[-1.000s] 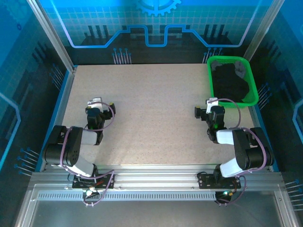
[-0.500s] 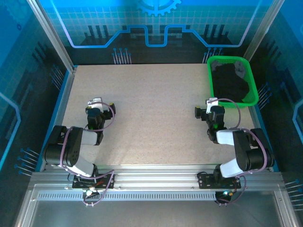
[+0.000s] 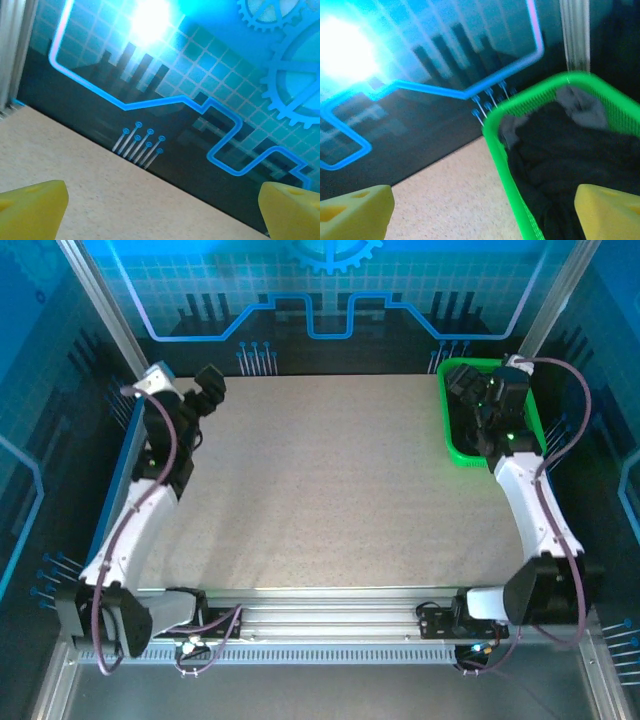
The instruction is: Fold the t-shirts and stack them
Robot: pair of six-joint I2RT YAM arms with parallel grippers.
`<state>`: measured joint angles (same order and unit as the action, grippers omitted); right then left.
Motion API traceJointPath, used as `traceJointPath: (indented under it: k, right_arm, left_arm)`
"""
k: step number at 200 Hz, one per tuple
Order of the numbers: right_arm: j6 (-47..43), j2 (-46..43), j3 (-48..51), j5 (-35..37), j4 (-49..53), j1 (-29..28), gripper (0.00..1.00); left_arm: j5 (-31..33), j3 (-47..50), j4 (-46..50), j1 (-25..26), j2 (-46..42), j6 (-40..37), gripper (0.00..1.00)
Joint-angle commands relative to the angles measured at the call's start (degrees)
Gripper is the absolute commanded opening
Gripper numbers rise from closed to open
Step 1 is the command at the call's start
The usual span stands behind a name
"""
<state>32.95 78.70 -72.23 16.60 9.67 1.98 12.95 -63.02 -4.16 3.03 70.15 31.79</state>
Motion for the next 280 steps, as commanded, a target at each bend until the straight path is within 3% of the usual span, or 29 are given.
traceJointPath:
  k: [1, 52, 69, 97, 122, 145, 154, 170, 183, 236, 280]
  right_arm:
    - [9.18, 9.08, -3.59, -2.74, 8.84, 3.79, 0.93]
    - [13.64, 32.25, -23.00, -4.99, 19.84, 8.83, 0.93]
    - [16.31, 38.24, -27.17, -4.48, 23.83, 9.35, 0.95]
    - [20.88, 44.74, -29.08, -7.57, 22.28, 10.10, 0.93]
    - [24.74, 49.09, -32.03, -9.71, 23.58, 10.72, 0.81]
    - [27.34, 50.03, -31.58, -12.09, 20.85, 11.60, 0.56]
    - [27.98, 50.23, -31.38, -13.87, 19.62, 11.99, 0.42]
    - [29.26, 49.21, -29.36, -16.66, 16.09, 12.53, 0.14]
    - [30.86, 45.71, -24.43, -16.58, 10.65, 12.60, 0.00]
    - [37.64, 25.35, -0.72, -14.04, -12.80, 11.31, 0.00]
    - [39.11, 10.45, 9.21, -10.27, -18.57, 7.38, 0.00]
  left_arm:
    - [-13.77, -6.91, 19.12, 4.20, 6.43, 7.65, 0.99]
    - [-18.11, -10.25, 23.76, 16.46, 8.69, 7.55, 0.95]
    - [-18.45, -9.42, 23.93, 18.66, 7.89, 8.25, 0.93]
    - [-18.98, -8.83, 24.89, 20.23, 6.78, 9.40, 0.87]
    - [-17.89, -8.64, 26.17, 20.35, 5.51, 9.43, 0.82]
    - [-17.28, -8.68, 26.13, 20.35, 4.27, 9.53, 0.74]
    - [-17.31, -8.69, 26.20, 20.31, 3.99, 9.54, 0.71]
    - [-17.42, -8.67, 26.12, 20.35, 3.72, 9.68, 0.64]
    - [-17.48, -8.60, 26.16, 20.35, 3.61, 9.76, 0.59]
    - [-18.22, -6.96, 24.09, 20.66, 3.32, 11.38, 0.48]
    - [-19.05, -6.38, 21.98, 21.40, 4.42, 12.54, 0.46]
